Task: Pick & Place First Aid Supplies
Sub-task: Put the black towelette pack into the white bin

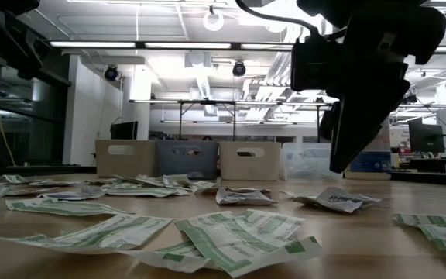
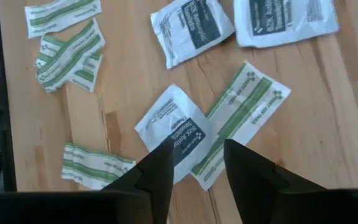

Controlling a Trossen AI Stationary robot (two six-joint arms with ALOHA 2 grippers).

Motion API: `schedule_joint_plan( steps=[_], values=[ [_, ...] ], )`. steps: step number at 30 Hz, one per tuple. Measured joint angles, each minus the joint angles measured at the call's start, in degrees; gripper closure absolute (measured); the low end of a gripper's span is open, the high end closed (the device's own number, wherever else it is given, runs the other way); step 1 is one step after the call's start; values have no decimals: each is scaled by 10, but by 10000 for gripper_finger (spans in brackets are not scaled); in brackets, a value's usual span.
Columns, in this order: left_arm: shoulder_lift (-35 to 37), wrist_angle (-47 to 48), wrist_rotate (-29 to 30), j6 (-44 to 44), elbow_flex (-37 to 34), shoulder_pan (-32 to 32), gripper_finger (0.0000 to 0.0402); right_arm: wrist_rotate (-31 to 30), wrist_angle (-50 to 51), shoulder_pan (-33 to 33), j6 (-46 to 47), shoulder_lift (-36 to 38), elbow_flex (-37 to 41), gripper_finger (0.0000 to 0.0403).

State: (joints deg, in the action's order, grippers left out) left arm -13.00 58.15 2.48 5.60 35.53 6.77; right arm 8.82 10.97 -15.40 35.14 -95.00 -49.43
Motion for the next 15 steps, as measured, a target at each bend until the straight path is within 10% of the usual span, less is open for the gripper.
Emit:
schedule_joint_plan(
  steps=[15],
  values=[
    [0, 4, 1, -13, 0, 0, 283, 11, -43, 0, -1, -44, 0, 236]
  ],
)
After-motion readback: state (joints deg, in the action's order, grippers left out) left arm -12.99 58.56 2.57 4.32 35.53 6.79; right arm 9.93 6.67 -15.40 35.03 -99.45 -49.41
